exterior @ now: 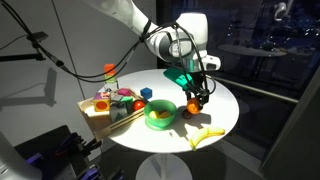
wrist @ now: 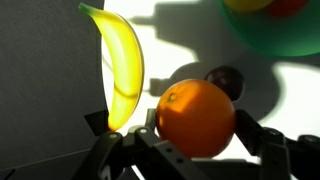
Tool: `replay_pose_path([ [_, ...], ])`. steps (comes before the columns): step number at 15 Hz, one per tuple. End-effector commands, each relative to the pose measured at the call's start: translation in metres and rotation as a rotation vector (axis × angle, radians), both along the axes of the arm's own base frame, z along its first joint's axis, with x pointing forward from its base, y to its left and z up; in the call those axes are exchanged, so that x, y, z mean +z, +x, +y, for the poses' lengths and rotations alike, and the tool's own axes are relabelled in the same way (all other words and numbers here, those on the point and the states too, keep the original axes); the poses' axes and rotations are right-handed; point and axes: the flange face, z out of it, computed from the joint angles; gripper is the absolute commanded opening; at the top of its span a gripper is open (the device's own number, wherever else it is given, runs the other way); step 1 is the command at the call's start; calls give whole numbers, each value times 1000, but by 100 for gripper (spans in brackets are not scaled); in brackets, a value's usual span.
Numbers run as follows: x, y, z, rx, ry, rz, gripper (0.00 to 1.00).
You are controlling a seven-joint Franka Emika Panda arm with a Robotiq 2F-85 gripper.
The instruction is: Pick up the orange toy from the table and put it in the green bowl
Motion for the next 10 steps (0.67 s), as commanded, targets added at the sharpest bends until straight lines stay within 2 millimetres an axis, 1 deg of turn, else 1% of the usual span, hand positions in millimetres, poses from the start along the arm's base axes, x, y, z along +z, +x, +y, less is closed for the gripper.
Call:
replay_pose_path([
  [1,23,-25,16,22,42,-8,53],
  [5,30,-51,32,62,54,-2,53],
  [10,29,-81,48,120,59,19,53],
])
